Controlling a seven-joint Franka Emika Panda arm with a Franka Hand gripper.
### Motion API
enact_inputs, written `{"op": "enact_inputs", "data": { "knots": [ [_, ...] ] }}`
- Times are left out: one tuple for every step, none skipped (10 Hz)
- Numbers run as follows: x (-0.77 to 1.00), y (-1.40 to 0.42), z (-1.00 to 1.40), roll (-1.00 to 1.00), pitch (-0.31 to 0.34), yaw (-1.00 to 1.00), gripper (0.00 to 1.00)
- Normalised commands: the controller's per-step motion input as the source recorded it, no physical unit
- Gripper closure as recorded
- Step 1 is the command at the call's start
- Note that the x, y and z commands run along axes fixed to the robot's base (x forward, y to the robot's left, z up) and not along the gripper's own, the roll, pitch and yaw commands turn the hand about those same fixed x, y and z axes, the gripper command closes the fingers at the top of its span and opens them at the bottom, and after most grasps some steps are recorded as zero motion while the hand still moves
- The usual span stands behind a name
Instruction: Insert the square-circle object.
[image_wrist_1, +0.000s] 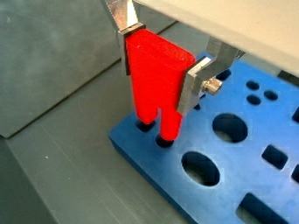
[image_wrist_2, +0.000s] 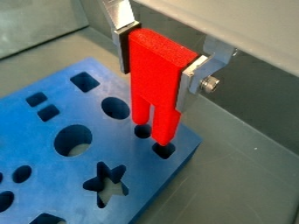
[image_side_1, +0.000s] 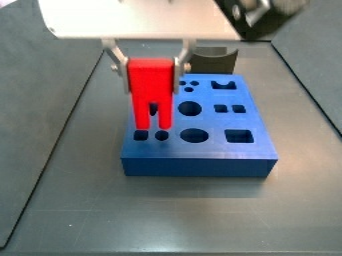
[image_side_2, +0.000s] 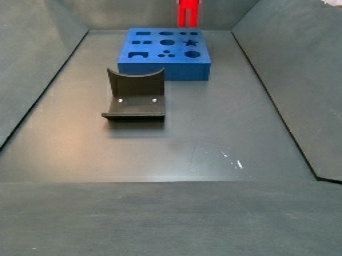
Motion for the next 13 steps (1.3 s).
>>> {"op": "enact_inputs", "data": {
  "knots": [
    [0.19,-0.08,-0.24,0.01,0.047,-0.03,1.0],
    [0.09,-0.03,-0.22,0.08,0.05,-0.02,1.0],
    [0.0,-0.07,-0.18,0.19,0.021,0.0,1.0],
    [0.0,-0.02,-0.14,0.2,0.027,0.0,1.0],
    [0.0,0.0,-0.24,0.16,0.037,0.0,1.0],
    [-0.03,-0.05,-0.3,0.19,0.003,0.0,1.0],
    [0.0,-0.03,-0.35,0.19,0.043,0.0,1.0],
    [0.0,0.0,-0.41,0.18,0.084,0.0,1.0],
    [0.0,0.0,-0.41,0.19,0.107,-0.04,1.0],
    [0.0,0.0,-0.51,0.19,0.091,-0.07,1.0],
    [0.0,0.0,-0.51,0.23,0.109,-0.11,1.0],
    [0.0,-0.06,-0.54,0.23,0.111,-0.14,1.0],
    [0.0,-0.13,-0.75,0.13,0.086,-0.14,1.0]
  ]
}}
